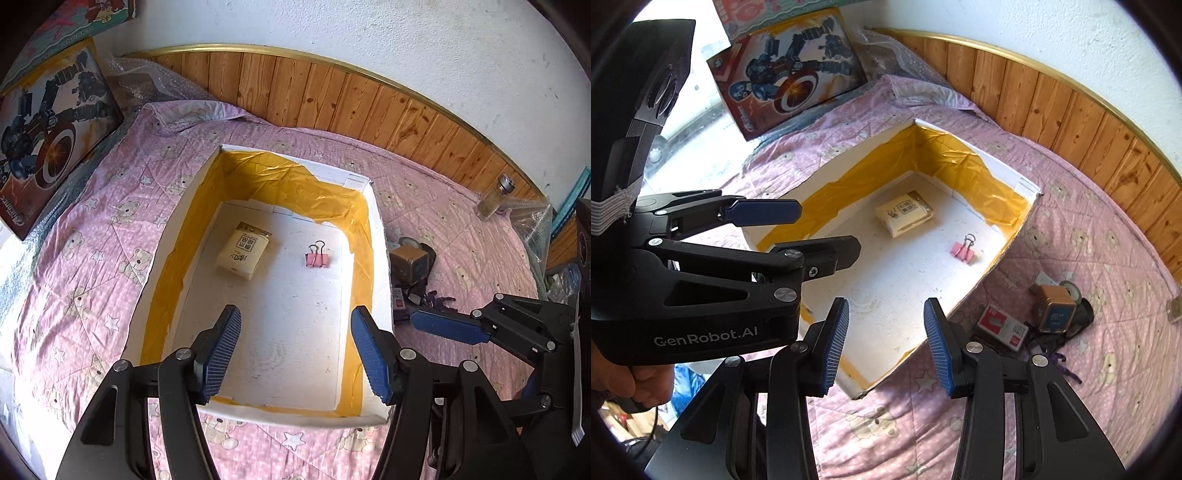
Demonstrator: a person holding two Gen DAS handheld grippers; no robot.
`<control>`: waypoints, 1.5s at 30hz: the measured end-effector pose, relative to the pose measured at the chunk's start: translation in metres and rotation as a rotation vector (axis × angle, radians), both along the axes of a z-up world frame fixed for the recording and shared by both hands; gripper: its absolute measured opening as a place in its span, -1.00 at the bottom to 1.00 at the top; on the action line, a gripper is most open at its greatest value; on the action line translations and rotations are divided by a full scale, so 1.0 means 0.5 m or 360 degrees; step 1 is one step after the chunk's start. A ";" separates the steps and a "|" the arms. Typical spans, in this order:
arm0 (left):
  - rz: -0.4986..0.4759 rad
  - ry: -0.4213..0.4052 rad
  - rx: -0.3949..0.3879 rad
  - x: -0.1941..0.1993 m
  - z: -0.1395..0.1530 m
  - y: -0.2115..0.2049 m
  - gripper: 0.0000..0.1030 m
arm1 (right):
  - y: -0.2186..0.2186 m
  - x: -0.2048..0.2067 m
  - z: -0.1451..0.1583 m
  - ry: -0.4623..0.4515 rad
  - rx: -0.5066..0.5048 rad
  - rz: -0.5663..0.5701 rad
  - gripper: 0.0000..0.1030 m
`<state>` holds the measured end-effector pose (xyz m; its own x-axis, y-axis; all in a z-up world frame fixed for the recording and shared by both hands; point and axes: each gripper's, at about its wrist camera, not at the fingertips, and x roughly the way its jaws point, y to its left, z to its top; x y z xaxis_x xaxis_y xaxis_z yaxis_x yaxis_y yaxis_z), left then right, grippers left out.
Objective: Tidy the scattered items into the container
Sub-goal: 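Withdraw both open tools from the box back toward the remaining items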
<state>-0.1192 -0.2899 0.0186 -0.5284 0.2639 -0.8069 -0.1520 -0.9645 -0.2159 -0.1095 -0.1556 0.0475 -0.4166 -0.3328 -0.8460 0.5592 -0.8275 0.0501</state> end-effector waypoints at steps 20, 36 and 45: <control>-0.0060 0.0123 0.0039 0.168 0.035 0.005 0.23 | 0.025 0.159 0.015 0.0062 -0.0177 -0.0063 -0.11; -0.0112 0.0193 0.0054 0.243 0.033 0.024 0.23 | 0.065 0.224 0.000 0.0092 -0.0247 -0.0163 -0.10; -0.0208 0.0203 0.0097 0.257 0.039 0.080 0.23 | 0.122 0.239 -0.015 0.0071 -0.0267 -0.0243 -0.07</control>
